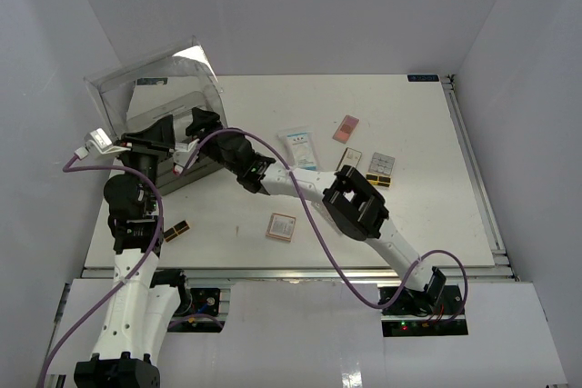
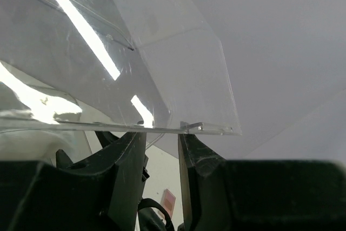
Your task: Organize the makeup
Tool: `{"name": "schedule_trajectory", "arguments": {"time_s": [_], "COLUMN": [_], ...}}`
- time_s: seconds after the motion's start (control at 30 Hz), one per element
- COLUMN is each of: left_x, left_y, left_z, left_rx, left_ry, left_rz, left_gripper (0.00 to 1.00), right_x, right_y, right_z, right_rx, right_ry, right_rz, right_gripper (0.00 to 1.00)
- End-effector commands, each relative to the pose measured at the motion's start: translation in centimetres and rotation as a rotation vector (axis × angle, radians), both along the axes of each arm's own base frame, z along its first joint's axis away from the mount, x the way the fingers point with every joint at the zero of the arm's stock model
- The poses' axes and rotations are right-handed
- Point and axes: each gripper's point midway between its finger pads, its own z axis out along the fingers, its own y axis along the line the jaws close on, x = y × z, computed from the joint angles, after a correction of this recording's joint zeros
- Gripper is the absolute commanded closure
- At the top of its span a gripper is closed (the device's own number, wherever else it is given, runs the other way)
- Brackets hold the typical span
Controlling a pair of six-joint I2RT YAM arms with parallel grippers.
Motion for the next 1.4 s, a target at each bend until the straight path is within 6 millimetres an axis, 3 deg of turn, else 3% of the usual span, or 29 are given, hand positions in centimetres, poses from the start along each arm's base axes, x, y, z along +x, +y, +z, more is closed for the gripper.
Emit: {"name": "schedule_trajectory", "arguments": {"time_s": [0.0, 0.13, 0.33, 0.47, 0.5, 0.57, 0.67, 0.8, 0.93, 1.2, 1.3, 1.37], "left_x": [-0.9, -0.9, -0.8, -1.0, -1.0, -1.1, -1.3, -1.4, -1.5, -1.3, -1.4, -1.4], "left_y": [-0.3, -0.2, -0.2, -0.1, -0.1, -0.1, -0.1, -0.1, -0.2, -0.2, -0.2, -0.2], "left_z": [2.8, 2.5, 2.5, 2.7, 2.8, 2.8, 3.1, 3.1, 2.8, 2.6, 2.7, 2.7], "left_rx": [0.022, 0.016, 0.008, 0.003, 0.002, 0.000, -0.002, -0.004, -0.007, -0.019, -0.013, -0.007], "left_ry": [-0.074, -0.070, -0.066, -0.068, -0.069, -0.066, -0.071, -0.072, -0.071, -0.065, -0.068, -0.067], "left_rz": [-0.013, -0.008, -0.007, -0.005, -0.004, -0.005, -0.006, -0.006, -0.008, -0.015, -0.011, -0.008], "left_gripper": [0.59, 0.59, 0.59, 0.59, 0.59, 0.59, 0.59, 0.59, 0.59, 0.59, 0.59, 0.59], "right_x": [-1.4, -3.6, -8.0, -15.1, -16.7, -19.3, -20.5, -18.8, -12.9, -0.1, 3.3, 4.5], "right_y": [-1.1, -2.9, -5.0, -7.0, -8.0, -10.6, -15.5, -21.0, -24.8, -28.0, -27.8, -27.8], "right_z": [3.7, 6.3, 5.4, 4.2, 3.7, 0.2, -3.0, -6.8, -7.5, -10.2, -9.3, -10.3], "right_rx": [0.101, 0.109, -0.045, -0.217, -0.268, -0.421, -0.529, -0.529, -0.329, 0.142, 0.319, 0.364], "right_ry": [-0.018, 0.028, 0.276, 0.483, 0.519, 0.602, 0.651, 0.819, 1.058, 1.464, 1.543, 1.574], "right_rz": [0.029, 0.063, 0.160, 0.345, 0.377, 0.437, 0.432, 0.348, 0.177, -0.248, -0.322, -0.370], "right_gripper": [0.14, 0.08, 0.02, 0.05, 0.06, 0.07, 0.09, 0.07, 0.07, 0.08, 0.08, 0.07]}}
